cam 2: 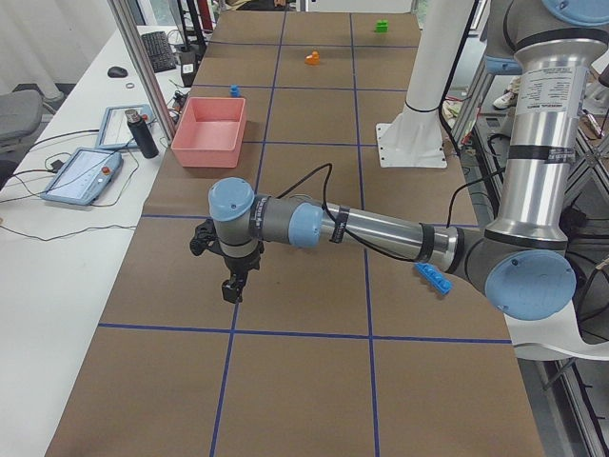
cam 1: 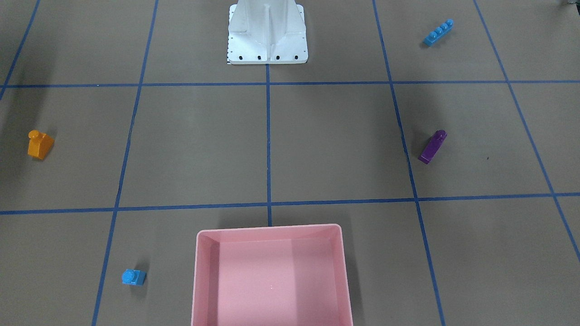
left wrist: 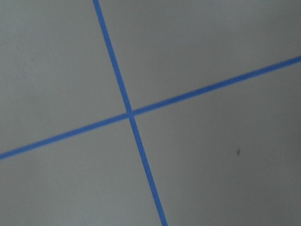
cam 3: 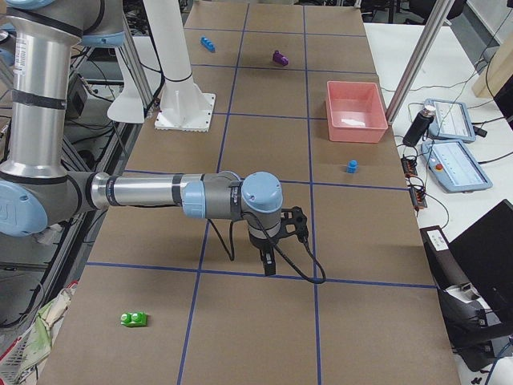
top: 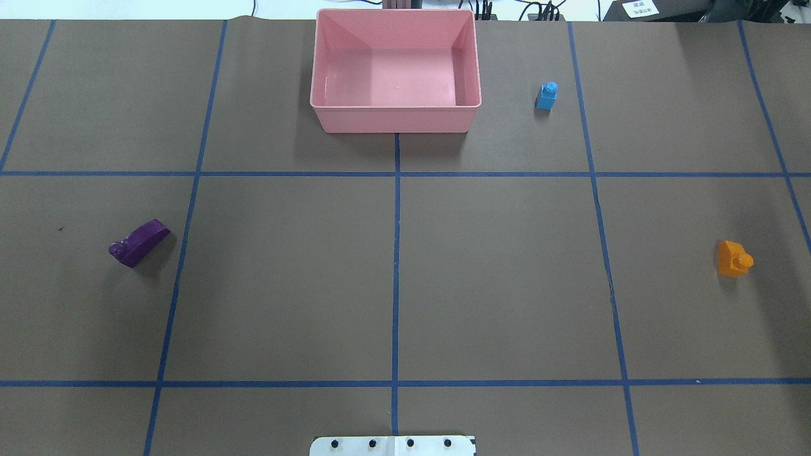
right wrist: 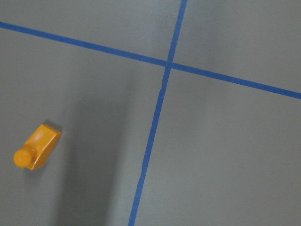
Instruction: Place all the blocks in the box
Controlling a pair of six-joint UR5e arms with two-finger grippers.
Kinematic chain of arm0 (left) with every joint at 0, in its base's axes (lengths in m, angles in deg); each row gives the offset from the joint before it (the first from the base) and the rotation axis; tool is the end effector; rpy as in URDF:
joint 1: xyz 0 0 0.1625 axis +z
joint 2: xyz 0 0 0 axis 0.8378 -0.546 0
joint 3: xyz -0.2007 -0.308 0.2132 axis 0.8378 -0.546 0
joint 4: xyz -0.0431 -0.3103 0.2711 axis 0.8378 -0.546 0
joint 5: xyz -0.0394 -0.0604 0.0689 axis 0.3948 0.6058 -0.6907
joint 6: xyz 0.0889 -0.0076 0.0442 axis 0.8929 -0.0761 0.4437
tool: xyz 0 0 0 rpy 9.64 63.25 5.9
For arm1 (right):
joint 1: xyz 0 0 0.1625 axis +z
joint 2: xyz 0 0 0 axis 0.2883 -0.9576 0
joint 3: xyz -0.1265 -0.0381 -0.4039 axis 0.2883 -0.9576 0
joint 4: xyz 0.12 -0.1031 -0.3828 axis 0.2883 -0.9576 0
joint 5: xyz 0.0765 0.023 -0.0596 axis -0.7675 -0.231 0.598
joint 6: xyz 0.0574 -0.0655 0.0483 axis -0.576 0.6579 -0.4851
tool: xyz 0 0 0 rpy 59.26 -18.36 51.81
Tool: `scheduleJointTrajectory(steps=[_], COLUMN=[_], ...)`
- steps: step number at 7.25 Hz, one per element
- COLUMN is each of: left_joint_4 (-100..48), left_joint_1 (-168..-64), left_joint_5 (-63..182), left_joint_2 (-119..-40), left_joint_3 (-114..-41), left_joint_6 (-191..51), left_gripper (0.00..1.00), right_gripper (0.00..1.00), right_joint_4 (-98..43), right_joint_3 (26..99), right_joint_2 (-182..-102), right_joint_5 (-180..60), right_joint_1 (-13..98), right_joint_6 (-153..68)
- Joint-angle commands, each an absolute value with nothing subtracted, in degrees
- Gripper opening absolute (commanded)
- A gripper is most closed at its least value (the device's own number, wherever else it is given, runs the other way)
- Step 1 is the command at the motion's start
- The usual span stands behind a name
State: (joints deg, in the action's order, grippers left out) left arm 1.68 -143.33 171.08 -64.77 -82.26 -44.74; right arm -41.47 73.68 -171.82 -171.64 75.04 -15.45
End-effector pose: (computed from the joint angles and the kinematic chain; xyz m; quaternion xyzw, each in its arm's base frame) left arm -0.0318 -0.5345 0.5687 0.0953 0.3621 0.1424 0.9162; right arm 0.0769 -0.4196 0.6156 0.0692 -0.3724 -0.0806 0.9220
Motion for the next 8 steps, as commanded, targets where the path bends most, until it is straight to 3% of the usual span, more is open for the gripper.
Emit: scheduleJointTrajectory(steps=[1,6,8], left_joint_4=[-2.5,-3.2,-3.2], left_joint_1=[-143.2,-142.4,-142.4], left_joint_5=[171.2,171.2,171.2], left_joint_2=[-66.1,-66.5,-66.6], left_joint_3=[-78.4,-78.0,-78.1], left_joint_6=[-44.7,-44.7,-44.7], left_gripper=[1.0,1.0,1.0], right_gripper=[1.0,1.0,0.99], right_joint_4=[-34.6,-6.2,-5.7], right_joint_3=[72.9,73.0,72.9], right_joint_2=[-170.9,-174.6,-175.5], right_joint_5=[-173.9,-161.0,-156.6], right_joint_1=[69.7,43.8,39.2], right_joint_6=[-27.5,-70.8,-77.1])
